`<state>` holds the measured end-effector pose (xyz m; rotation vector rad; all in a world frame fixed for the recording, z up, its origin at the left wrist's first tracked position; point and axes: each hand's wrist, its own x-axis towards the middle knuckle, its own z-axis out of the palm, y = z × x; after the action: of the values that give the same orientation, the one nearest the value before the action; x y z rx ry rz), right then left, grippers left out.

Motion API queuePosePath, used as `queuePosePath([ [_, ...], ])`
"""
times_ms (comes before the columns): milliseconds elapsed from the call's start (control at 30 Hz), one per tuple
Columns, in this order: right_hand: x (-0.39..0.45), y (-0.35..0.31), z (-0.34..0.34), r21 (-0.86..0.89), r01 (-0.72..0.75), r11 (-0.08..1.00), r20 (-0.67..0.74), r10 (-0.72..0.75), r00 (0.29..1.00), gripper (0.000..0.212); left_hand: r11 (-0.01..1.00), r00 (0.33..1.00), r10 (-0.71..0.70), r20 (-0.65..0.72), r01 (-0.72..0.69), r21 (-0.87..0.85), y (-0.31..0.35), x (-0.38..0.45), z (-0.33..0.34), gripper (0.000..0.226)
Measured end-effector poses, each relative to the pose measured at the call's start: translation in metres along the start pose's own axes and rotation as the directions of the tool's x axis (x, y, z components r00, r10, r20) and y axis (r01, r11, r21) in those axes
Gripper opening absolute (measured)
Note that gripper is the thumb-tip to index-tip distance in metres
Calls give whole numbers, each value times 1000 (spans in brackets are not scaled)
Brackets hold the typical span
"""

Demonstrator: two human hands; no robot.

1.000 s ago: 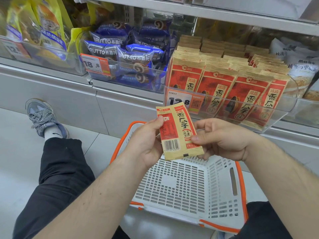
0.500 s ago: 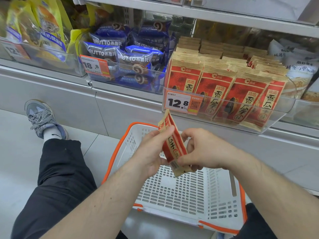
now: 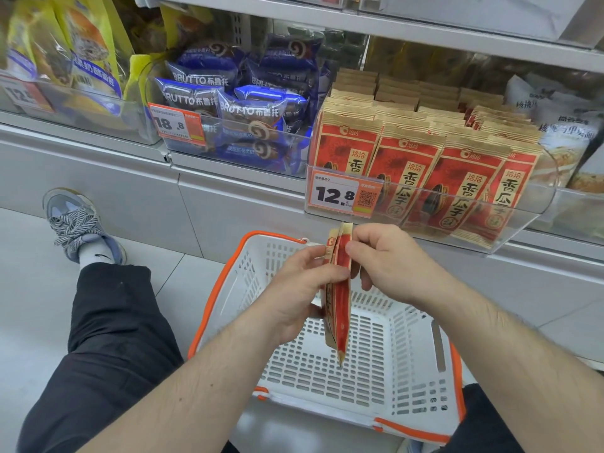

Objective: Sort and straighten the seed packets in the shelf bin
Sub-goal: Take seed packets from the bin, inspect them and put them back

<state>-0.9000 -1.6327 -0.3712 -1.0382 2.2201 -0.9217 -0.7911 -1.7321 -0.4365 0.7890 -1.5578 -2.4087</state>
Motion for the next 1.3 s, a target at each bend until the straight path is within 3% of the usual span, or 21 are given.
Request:
queuePosePath([
  [100, 0, 1, 2, 104, -3, 995, 69, -4, 998, 31, 999, 999, 33, -23, -33, 9, 1, 1, -1, 54],
  [200, 0, 1, 1, 248, -10, 969, 114, -19, 993, 31, 999, 993, 35, 116, -31, -40, 5, -2, -2, 29],
  [333, 1, 1, -1, 338, -19, 941, 152, -35, 988, 34, 991, 975, 2, 224, 28, -131, 4, -4, -2, 38],
  [800, 2, 4, -1, 376, 19, 926, 146, -79, 986, 34, 991, 983, -41, 177, 63, -121, 14, -9, 2, 37],
  [933, 2, 4, -3, 231, 42, 972, 72, -60, 996, 32, 982, 993, -116, 18, 118, -149, 16, -5, 2, 26],
  [1033, -1, 0, -12, 40, 10, 999, 204, -18, 979, 33, 959, 980, -174, -101, 146, -243, 17, -2, -1, 24],
  [1133, -6, -1, -20, -194, -12, 981, 373, 86, 924, 27, 935, 962, -216, -169, 154, -319, 20, -1, -4, 42],
  [1300, -7, -2, -19, -265, 28, 964, 448, 98, 889, 18, 924, 956, -212, -203, 128, -361, 23, -2, -5, 46],
])
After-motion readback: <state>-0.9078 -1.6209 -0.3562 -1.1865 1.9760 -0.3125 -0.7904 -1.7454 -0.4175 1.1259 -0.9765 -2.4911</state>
